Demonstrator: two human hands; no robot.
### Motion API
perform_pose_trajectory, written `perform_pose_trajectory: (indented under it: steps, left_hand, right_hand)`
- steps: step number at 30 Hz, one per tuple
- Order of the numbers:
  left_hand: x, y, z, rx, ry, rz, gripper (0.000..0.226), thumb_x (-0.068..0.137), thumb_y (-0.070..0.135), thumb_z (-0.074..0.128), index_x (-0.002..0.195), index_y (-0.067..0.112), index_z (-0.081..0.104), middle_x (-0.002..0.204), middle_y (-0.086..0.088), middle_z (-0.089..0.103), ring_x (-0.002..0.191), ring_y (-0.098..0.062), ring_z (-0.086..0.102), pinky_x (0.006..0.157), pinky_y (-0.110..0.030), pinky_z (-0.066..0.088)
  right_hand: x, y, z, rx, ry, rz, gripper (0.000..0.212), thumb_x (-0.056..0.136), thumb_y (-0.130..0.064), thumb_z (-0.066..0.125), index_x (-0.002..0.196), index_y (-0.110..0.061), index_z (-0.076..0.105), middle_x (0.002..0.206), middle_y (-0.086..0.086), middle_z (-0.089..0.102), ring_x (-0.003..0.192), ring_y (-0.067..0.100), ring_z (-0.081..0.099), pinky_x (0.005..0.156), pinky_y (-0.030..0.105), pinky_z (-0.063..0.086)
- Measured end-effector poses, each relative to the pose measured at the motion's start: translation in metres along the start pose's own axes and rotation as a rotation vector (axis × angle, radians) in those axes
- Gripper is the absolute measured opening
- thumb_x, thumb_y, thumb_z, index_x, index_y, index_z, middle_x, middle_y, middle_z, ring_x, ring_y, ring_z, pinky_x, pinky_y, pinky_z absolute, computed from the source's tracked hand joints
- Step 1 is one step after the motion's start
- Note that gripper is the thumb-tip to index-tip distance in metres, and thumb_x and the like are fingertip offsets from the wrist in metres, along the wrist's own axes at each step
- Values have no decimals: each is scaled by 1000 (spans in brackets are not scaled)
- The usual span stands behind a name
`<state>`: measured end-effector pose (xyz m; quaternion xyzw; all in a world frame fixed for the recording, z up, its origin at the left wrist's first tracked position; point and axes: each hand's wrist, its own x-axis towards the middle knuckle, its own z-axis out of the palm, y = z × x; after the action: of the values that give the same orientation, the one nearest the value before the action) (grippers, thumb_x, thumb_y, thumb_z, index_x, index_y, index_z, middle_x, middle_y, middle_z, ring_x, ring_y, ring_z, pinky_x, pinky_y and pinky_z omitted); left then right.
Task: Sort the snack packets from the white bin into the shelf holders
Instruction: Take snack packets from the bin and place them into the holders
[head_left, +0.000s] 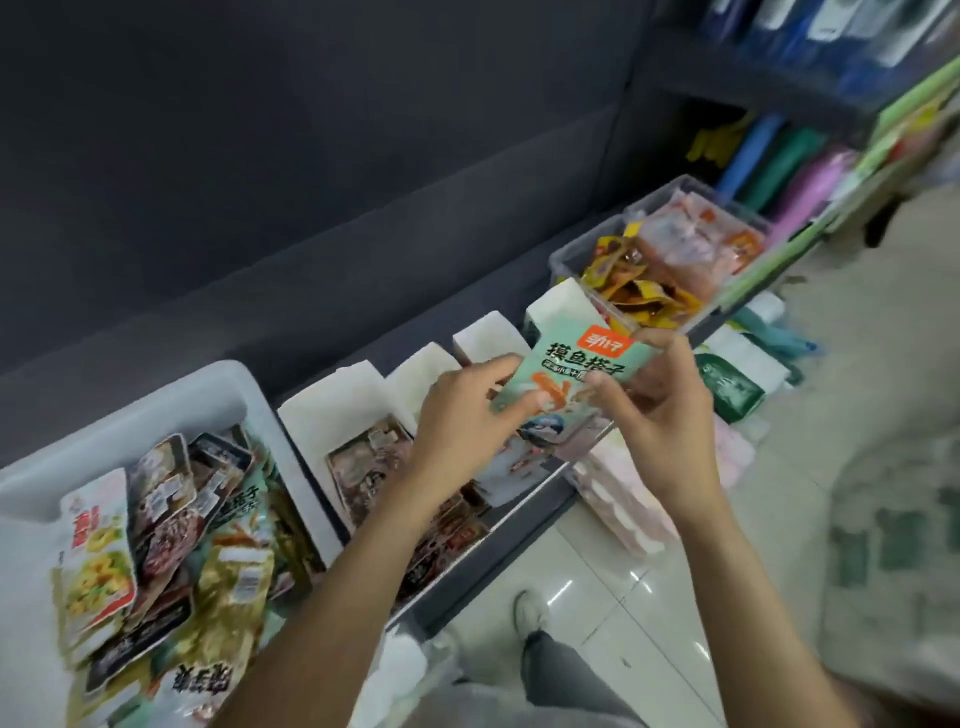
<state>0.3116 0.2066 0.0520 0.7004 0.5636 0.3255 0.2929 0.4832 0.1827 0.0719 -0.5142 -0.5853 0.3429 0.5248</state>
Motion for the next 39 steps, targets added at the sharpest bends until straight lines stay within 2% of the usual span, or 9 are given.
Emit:
perform_pose_trajectory:
  steps: [3,6,9,13,20,23,27,34,39]
  left_hand:
    - [25,16,32,187,82,182,27,83,37,68,103,19,70,95,3,72,83,-12,63,63,-17,39]
    - [52,28,57,231,159,290,22,82,31,67,99,18,71,92,5,71,85,-14,61,71,-26,44]
    - [83,14,76,216,239,84,28,86,25,64,114,26,63,110,9,64,103,-13,53,85,-30,42]
    - [109,-14,92,337,288,-241,42,89,24,60,131,22,52,128,-2,55,121,-22,46,97,-34,36]
    - [116,-31,110,509,238,-328,45,87,35,63,129,21,54,126,0,59,121,-20,50,103,-35,35]
    - [117,-30,115,538,244,-333,48,83,34,67,127,24,54,125,2,60,121,-20,50,105,-37,35]
    - [116,-30,115,595,231,-345,54,79,32,72,130,26,53,128,3,58,124,-18,48,106,-36,35]
    - [115,-23,113,590,191,-380,56,83,32,69,135,26,48,133,2,55,130,-18,40,109,-35,29]
    - [100,0,98,371,114,-409,52,91,32,60,139,26,42,149,2,34,139,-16,22,112,-29,18]
  right_hand:
    - [17,13,-43,-458,66,-242,37,83,-12,73,114,-24,57,118,-6,59,100,10,60,72,25,52]
    - [46,39,-75,-621,38,-365,15,86,-20,67,98,-12,66,100,2,66,81,21,65,63,34,54]
    - [80,70,-95,-617,57,-310,12,88,-23,62,94,-13,63,75,3,68,57,26,65,52,37,51]
    - [128,97,-104,-617,11,-392,5,87,-14,65,92,-14,64,77,2,68,59,25,64,51,27,44]
    - [175,127,-63,-824,-409,-620,33,62,2,72,87,-20,71,68,-1,66,57,23,63,40,22,38]
    - [172,133,-43,-928,-567,-699,31,60,2,70,84,-19,71,71,0,68,63,22,65,46,25,45]
    - [158,145,-40,-1017,-663,-720,25,75,-7,62,97,-15,69,84,3,72,83,23,68,76,37,48]
    - [145,160,-57,-1124,-688,-664,10,69,-17,77,78,-18,75,78,0,71,86,25,61,78,39,31]
    - [144,149,-69,-872,-627,-591,24,74,-12,74,98,-16,74,105,2,69,101,27,55,82,39,39]
